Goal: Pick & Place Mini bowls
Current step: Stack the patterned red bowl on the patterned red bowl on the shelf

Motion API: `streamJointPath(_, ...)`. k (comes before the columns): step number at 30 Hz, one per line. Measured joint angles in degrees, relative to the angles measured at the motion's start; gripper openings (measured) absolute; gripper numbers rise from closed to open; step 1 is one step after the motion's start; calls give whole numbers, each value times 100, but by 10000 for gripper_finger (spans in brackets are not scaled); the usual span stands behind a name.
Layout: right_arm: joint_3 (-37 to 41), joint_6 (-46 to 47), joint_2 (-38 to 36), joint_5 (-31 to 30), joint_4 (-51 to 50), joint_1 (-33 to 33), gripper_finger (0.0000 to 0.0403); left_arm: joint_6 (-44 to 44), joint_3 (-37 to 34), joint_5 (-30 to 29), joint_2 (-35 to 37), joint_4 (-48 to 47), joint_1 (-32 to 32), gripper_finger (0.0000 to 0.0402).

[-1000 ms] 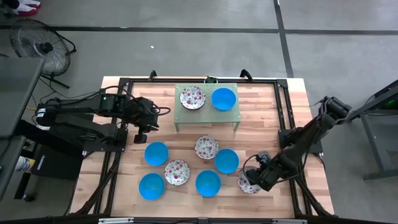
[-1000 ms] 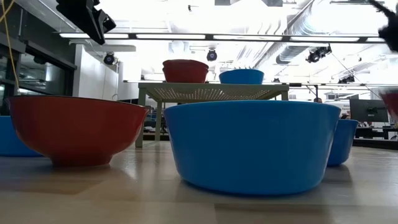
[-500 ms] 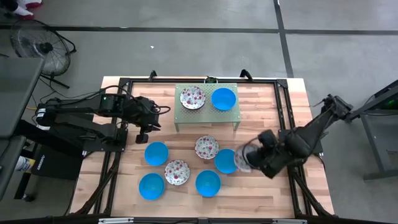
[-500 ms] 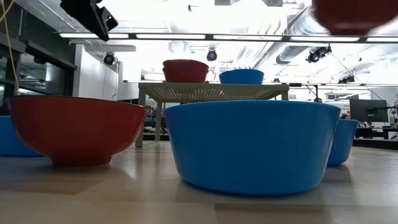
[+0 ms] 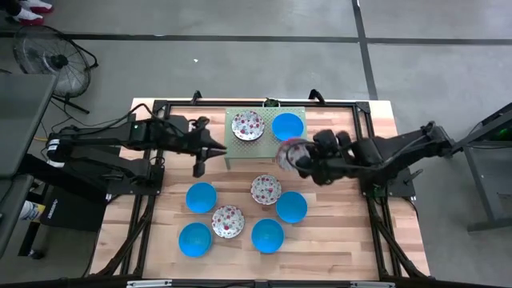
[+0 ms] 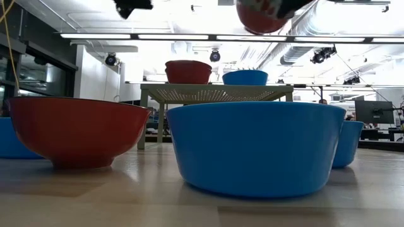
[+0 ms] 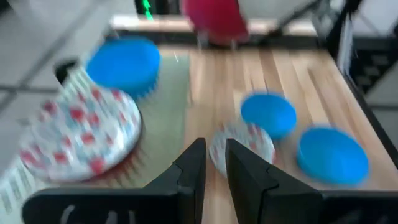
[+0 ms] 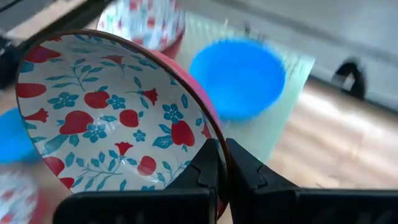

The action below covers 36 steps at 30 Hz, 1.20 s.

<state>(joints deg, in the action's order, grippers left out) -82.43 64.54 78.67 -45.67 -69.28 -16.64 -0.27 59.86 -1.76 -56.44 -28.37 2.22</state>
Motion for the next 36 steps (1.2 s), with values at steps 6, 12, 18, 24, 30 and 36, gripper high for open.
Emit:
streamJointPath(6,0,-1735,0,-830,1147,657,1,51,9,-493,-152,892,0,58)
streamJointPath(12,58,-3946,9,-1064,2763,1158,1,63,6,-1159,-517,1494,1,58)
streamJointPath(18,243,-5280,11,-729,3976,1537,1,328,-9,-1632,-978,2139,2,58)
streamJointPath(24,504,-5844,11,-358,4582,1882,1,384,-9,-1723,-1369,2958,2,94)
streamJointPath(30,588,-6114,17,-46,4772,2122,1,608,14,-2245,-1722,3596,1,179)
streamJointPath(36,588,-6489,17,176,4988,2326,1,905,231,-3064,-1985,3805,2,235)
